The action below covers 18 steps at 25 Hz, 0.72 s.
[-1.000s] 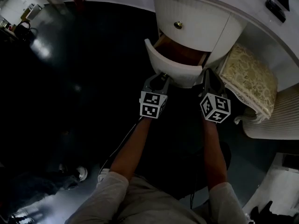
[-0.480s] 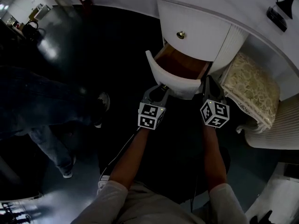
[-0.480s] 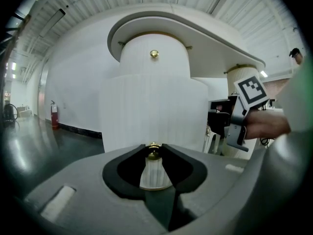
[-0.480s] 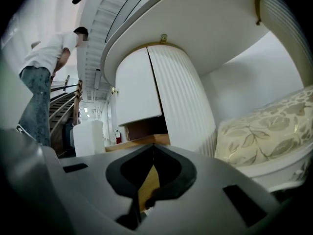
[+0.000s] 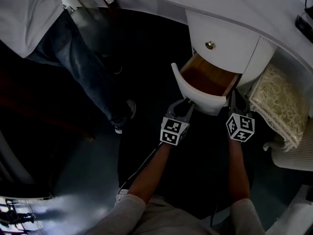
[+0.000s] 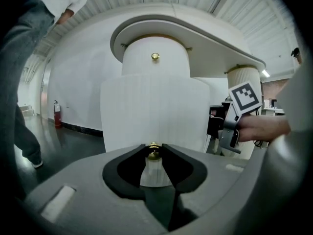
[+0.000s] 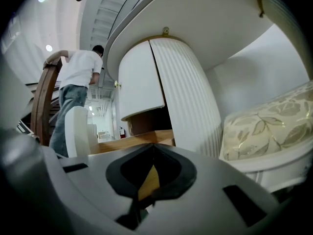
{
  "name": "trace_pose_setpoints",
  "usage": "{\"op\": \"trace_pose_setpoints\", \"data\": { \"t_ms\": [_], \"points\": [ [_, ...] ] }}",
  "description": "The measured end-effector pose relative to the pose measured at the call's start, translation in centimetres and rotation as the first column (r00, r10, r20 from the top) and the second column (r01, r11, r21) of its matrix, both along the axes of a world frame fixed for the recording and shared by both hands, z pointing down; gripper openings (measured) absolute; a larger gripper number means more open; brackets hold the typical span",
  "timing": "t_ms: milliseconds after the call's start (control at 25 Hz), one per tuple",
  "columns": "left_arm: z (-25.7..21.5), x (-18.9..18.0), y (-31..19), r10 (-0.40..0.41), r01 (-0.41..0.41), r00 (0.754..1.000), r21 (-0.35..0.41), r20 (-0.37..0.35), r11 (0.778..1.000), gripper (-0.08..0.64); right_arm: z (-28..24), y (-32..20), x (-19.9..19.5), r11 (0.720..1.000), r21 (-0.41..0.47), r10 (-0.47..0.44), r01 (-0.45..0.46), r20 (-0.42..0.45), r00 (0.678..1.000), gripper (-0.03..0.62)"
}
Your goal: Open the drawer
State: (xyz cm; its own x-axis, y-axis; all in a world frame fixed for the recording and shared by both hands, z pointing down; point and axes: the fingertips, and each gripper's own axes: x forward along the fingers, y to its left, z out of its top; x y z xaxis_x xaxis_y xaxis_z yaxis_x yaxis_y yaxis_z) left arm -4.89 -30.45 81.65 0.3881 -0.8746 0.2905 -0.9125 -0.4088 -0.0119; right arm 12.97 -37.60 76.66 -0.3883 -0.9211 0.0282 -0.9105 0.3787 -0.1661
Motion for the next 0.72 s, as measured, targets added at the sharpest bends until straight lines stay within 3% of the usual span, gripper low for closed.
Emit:
{"op": "trace_pose_setpoints", "data": {
  "t_ms": [720],
  "points": [
    [-0.17, -0.4, 0.89, -0.015, 0.015, 1.0, 0.004, 0.003, 1.0, 0.107, -0.72, 0.18, -0.5, 0.999, 0.005, -0.047, 0.047, 0.065, 0.997, 0.015]
  ]
}}
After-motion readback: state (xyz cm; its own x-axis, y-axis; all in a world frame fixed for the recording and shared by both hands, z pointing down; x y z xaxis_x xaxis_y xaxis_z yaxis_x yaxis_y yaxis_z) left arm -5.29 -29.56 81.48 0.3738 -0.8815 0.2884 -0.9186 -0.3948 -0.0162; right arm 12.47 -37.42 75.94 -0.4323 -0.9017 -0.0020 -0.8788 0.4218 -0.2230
